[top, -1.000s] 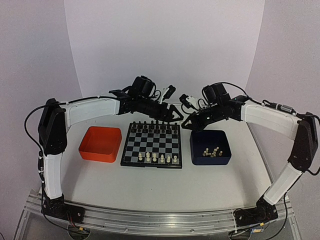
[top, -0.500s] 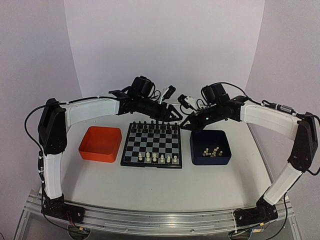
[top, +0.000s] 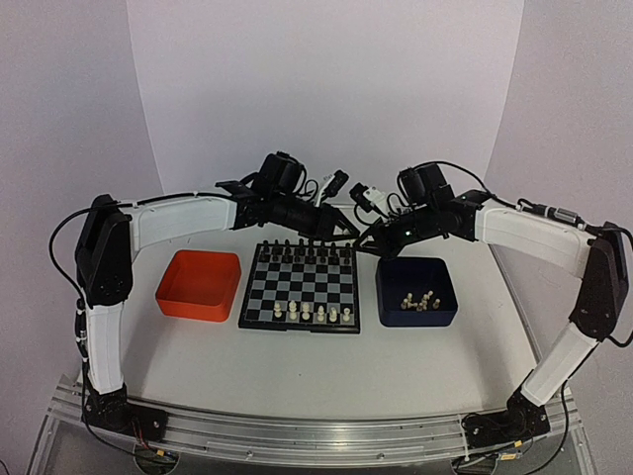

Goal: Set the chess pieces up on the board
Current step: Pick up the chess piece from the storage box, then place the chess piece on the chessboard.

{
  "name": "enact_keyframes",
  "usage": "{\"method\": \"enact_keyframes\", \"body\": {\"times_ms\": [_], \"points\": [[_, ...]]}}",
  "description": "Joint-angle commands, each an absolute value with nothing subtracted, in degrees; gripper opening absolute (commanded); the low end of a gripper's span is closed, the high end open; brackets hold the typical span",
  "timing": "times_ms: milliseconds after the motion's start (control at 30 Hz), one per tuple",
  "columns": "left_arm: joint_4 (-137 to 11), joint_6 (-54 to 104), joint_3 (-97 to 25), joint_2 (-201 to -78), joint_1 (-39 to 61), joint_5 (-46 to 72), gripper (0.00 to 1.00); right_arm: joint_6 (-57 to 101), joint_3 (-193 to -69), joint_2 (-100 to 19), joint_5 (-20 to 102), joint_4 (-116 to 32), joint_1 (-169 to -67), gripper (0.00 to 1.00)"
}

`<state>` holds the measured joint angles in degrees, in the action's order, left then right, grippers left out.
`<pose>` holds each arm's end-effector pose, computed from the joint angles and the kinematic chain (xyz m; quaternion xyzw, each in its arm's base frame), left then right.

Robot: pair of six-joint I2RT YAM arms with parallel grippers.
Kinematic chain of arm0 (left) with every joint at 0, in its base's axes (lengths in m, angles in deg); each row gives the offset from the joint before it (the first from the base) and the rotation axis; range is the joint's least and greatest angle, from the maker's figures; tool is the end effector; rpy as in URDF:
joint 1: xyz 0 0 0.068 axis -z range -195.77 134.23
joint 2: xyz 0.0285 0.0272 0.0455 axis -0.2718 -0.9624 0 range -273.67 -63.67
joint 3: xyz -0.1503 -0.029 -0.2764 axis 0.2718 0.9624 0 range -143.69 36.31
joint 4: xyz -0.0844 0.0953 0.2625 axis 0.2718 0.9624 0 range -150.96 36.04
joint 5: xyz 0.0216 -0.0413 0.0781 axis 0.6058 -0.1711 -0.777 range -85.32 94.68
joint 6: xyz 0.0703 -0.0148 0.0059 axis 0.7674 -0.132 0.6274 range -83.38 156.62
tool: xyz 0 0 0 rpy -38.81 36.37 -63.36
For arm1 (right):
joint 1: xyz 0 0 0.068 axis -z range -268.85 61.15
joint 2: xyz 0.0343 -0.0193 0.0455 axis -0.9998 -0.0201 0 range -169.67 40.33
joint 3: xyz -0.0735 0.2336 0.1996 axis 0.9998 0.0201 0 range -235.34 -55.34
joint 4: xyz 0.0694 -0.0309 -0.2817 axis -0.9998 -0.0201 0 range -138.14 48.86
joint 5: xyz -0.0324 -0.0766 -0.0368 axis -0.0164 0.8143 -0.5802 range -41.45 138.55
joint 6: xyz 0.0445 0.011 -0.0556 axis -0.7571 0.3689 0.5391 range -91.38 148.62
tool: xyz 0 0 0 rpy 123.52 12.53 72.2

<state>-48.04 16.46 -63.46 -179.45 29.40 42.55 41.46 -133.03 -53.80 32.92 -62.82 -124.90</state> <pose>0.3569 -0.4109 0.3139 0.3374 0.7597 -0.4947 0.2537 0.3369 0.2651 0.3190 -0.4229 0.7864 0.2070 0.3999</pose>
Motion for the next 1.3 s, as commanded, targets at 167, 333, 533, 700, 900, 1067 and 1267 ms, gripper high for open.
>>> {"method": "enact_keyframes", "body": {"times_ms": [167, 333, 533, 700, 900, 1067, 1267], "points": [[-50.51, 16.2, -61.99, -176.12, 29.22, 43.19, 0.01, 41.21, -132.85, -52.06, 34.07, -60.03, -125.16, 0.0], [-50.14, 15.94, -60.96, -174.8, 29.15, 39.84, 0.0, 40.46, -132.43, -52.07, 34.55, -60.04, -125.17, 0.0], [-46.34, 14.76, -57.36, -170.72, 29.01, 24.73, 0.0, 38.16, -131.68, -52.05, 34.87, -60.49, -125.19, 0.0], [-40.79, 11.24, -52.53, -165.28, 29.04, 8.61, 0.0, 35.01, -133.78, -53.52, 35.9, -63.62, -125.24, 0.0], [-28.52, 6.36, -50.33, -162.65, 28.6, -6.62, 0.0, 30.33, -140.23, -58.76, 36.22, -67.57, -128.73, 0.0], [-25.95, 5.64, -45.12, -158.51, 26.4, -6.71, 0.0, 25.38, -148.23, -66.89, 39.65, -69.72, -133.99, 0.0], [-21.93, 6.12, -39.81, -152.06, 22.87, -6.94, 0.0, 28.36, -162.6, -79.57, 42.72, -73.07, -141.97, 0.0]]}}
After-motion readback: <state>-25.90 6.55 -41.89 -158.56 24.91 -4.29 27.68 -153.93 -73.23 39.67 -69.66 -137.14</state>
